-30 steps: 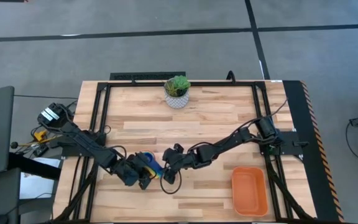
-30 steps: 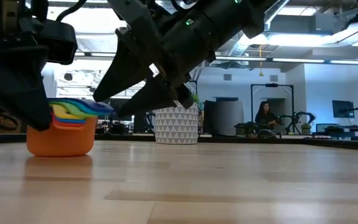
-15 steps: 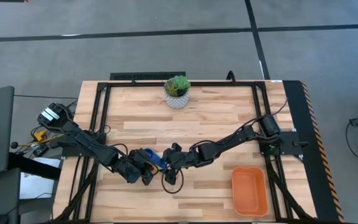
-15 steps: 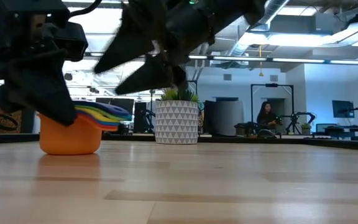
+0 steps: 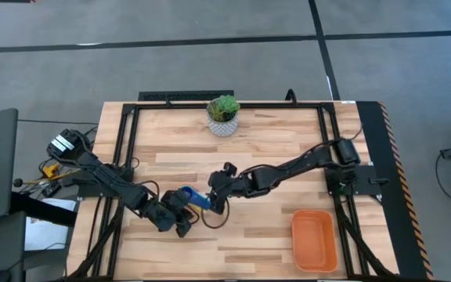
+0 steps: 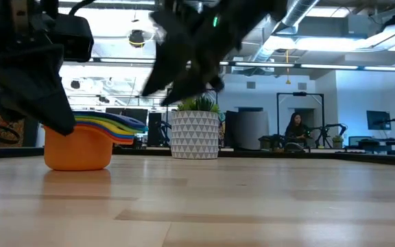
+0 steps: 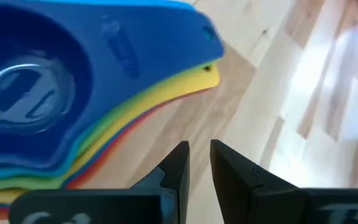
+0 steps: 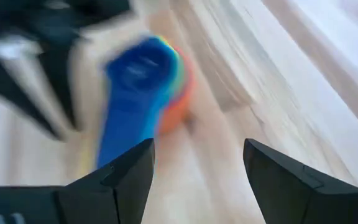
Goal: Nest measuring cups in basket
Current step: Put the stacked measuring cups into the orange bin
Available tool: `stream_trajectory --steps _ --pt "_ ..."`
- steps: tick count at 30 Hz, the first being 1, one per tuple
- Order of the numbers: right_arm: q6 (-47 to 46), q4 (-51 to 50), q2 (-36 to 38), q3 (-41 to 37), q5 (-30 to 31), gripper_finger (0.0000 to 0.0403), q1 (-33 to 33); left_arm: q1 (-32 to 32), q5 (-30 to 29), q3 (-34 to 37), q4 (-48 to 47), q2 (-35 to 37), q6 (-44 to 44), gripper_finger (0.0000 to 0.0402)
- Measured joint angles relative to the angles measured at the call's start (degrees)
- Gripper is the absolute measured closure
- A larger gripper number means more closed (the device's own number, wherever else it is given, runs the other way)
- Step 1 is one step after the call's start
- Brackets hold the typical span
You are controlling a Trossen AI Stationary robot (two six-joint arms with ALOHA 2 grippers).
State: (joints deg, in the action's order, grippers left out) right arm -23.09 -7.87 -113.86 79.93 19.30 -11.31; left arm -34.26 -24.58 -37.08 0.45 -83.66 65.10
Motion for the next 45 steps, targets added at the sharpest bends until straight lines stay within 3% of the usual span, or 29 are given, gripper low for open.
stream_trajectory --steps 10,20,35,41,45 --pt "-3.8 1.2 -6.6 -0.1 -1.5 0.0132 3.1 0.4 -2.6 0.0 -1.1 0.0 -1.1 0.0349" --pt "-0.5 8.2 -6.3 -0.1 -8.0 0.0132 1.4 2.4 -4.8 0.0 -3.6 0.0 -1.5 0.0349" --pt "-0.4 3.3 -4.7 -0.1 -9.0 0.0132 2.4 3.0 -1.7 0.0 -3.6 0.0 -2.4 0.0349" --pt "3.5 2.4 -1.6 0.0 -12.7 0.0128 3.5 3.5 -5.5 0.0 -3.5 0.0 -3.4 0.0349" --pt "5.5 0.8 0.0 -0.1 -13.2 0.0104 3.6 4.5 -7.7 0.0 -3.2 0.0 -4.5 0.0349"
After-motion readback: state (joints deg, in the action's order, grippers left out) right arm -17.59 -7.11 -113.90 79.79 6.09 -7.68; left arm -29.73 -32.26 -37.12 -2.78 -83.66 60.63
